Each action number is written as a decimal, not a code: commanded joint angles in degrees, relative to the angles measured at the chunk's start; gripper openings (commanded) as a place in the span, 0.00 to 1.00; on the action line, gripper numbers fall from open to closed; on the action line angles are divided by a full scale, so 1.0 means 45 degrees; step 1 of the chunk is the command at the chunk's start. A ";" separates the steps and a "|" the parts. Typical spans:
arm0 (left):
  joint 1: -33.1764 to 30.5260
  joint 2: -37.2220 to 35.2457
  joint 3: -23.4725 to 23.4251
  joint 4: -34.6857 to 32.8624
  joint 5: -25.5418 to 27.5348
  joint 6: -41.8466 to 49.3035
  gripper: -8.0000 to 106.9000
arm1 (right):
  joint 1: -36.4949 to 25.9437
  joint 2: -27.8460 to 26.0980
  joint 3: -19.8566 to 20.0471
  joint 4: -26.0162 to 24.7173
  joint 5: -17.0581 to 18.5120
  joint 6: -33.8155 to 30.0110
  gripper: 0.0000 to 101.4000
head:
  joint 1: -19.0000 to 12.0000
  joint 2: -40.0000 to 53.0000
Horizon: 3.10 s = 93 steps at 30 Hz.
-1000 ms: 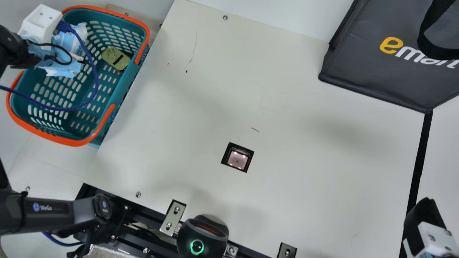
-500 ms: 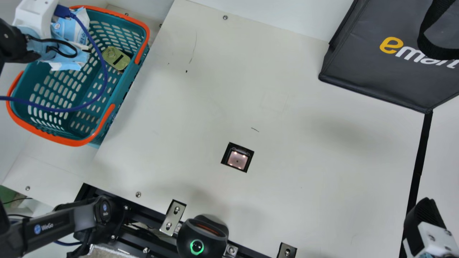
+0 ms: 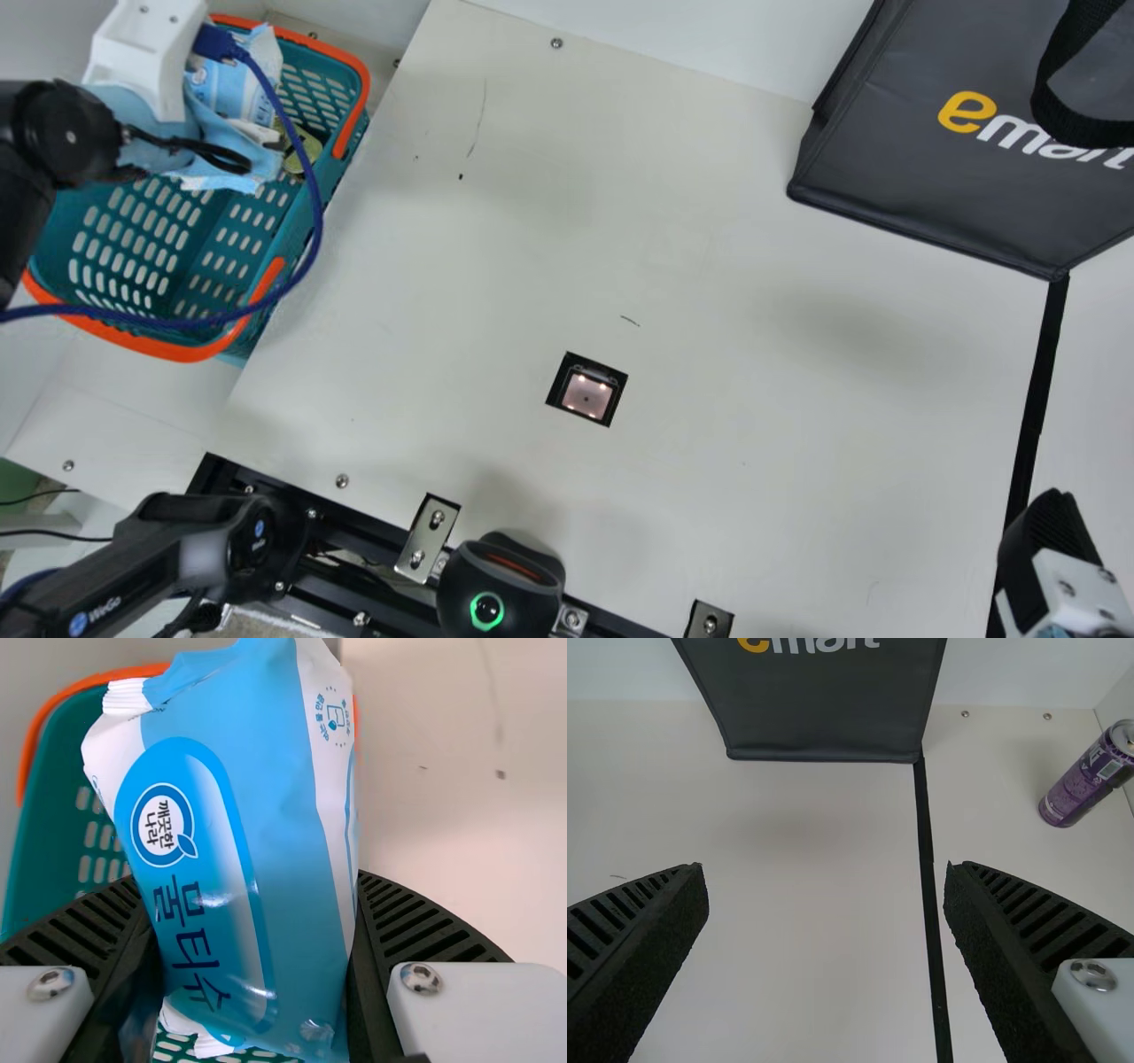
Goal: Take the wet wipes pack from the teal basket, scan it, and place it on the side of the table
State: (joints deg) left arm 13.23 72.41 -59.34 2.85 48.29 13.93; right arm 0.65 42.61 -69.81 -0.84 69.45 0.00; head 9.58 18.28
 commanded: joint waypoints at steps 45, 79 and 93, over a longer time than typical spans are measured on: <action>-1.3546 -0.1328 0.2529 0.2531 0.0371 -0.6134 0.00 | 0.0000 0.0000 0.0000 0.0000 0.0013 0.0000 0.94 | -0.0369 0.0031; -1.4020 0.1731 0.5049 0.3128 -0.6267 -0.3002 0.03 | 0.0000 0.0000 0.0000 0.0000 0.0001 0.0000 0.94 | -0.0369 0.0031; -1.3697 0.2486 0.5135 0.2853 -0.6706 -0.2511 0.44 | 0.0000 0.0000 0.0000 0.0000 0.0000 0.0000 0.94 | -0.0369 0.0031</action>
State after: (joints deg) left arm -48.47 83.50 -36.32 15.91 17.97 2.39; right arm 0.65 42.61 -69.81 -0.84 69.45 0.00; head 9.58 18.28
